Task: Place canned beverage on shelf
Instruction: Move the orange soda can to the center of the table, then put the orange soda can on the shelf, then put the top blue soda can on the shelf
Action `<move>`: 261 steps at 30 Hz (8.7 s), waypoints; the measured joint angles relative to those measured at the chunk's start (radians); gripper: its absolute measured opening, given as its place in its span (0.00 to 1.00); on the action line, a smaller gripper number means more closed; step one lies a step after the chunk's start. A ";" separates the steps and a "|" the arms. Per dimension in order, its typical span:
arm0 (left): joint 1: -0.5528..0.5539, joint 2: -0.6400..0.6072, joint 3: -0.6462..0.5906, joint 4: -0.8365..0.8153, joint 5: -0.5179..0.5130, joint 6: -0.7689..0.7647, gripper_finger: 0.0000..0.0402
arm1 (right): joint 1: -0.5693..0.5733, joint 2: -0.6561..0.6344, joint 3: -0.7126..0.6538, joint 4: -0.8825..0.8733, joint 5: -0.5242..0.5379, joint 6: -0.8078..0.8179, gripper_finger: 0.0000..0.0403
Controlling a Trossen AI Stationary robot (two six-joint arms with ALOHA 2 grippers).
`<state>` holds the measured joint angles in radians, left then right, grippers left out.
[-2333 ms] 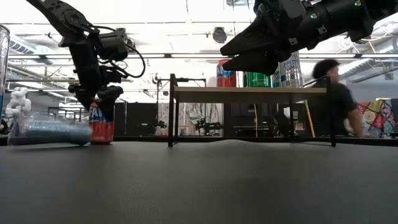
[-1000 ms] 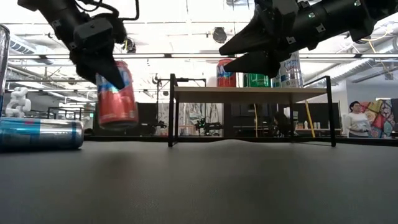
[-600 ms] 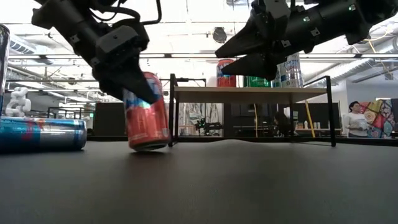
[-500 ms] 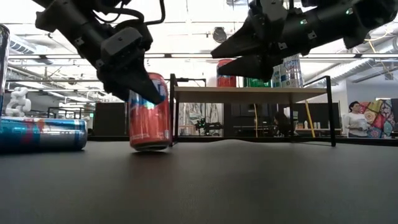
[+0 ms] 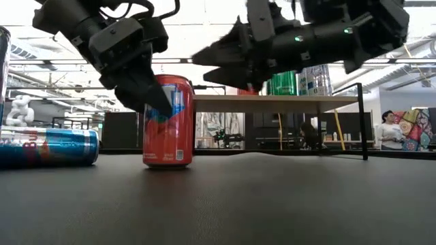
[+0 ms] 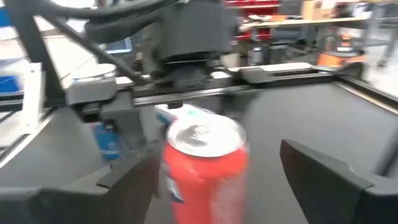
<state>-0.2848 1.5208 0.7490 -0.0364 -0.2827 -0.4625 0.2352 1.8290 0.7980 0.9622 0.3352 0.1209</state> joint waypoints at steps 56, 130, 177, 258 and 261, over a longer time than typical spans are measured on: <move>-0.163 -0.095 -0.021 -0.077 -0.299 0.010 0.98 | -0.033 -0.211 -0.007 -0.447 -0.281 0.075 0.69; 0.263 0.227 0.428 0.223 0.044 0.530 0.70 | 0.252 -0.489 -0.074 -1.112 0.267 0.634 0.90; 0.600 0.314 0.622 0.290 0.119 0.520 0.74 | 0.387 -0.489 -0.074 -1.289 0.507 0.810 0.90; 0.028 -0.064 -0.095 -0.022 0.096 -0.011 0.55 | 0.146 -0.293 -0.074 -0.547 0.209 0.289 0.90; 0.044 -0.013 -0.094 0.121 0.114 0.040 0.55 | 0.146 -0.293 -0.074 -0.548 0.209 0.286 0.90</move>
<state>-0.2404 1.5079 0.6549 0.0843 -0.1690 -0.4228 0.3811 1.5360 0.7242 0.4145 0.5446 0.4072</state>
